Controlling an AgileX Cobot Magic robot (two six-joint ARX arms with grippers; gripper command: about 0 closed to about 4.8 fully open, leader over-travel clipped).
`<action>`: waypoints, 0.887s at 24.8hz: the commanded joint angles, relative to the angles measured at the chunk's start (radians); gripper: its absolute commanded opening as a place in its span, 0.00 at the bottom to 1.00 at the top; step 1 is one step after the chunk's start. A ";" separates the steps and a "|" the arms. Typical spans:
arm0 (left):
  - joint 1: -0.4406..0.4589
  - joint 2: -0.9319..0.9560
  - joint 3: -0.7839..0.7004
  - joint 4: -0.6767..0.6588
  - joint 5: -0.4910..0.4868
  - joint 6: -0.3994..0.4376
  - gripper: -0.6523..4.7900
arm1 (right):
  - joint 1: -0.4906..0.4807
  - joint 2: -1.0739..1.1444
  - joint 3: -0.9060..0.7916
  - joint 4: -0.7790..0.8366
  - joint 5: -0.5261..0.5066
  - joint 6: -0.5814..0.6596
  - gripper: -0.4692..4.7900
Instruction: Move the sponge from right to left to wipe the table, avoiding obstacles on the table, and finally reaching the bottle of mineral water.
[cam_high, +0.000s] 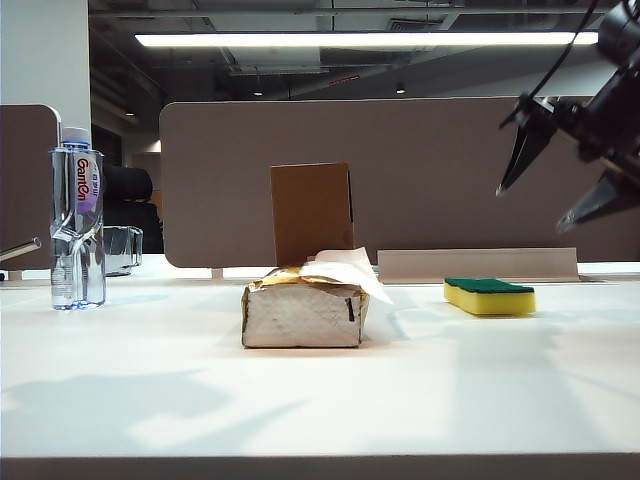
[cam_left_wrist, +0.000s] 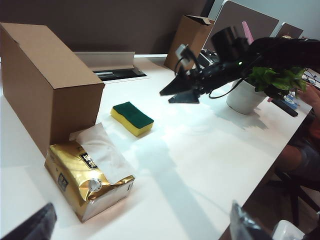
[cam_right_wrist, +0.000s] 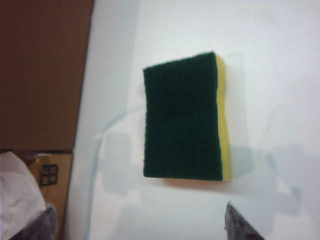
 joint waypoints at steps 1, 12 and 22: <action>-0.001 0.000 0.006 0.006 0.006 0.001 0.98 | 0.016 0.040 0.021 0.021 0.000 -0.005 0.91; -0.001 0.000 0.006 0.006 0.004 0.000 0.98 | 0.040 0.153 0.034 0.095 0.051 -0.004 0.90; -0.001 0.000 0.006 0.005 0.003 0.000 0.98 | 0.041 0.209 0.034 0.180 0.085 -0.003 0.82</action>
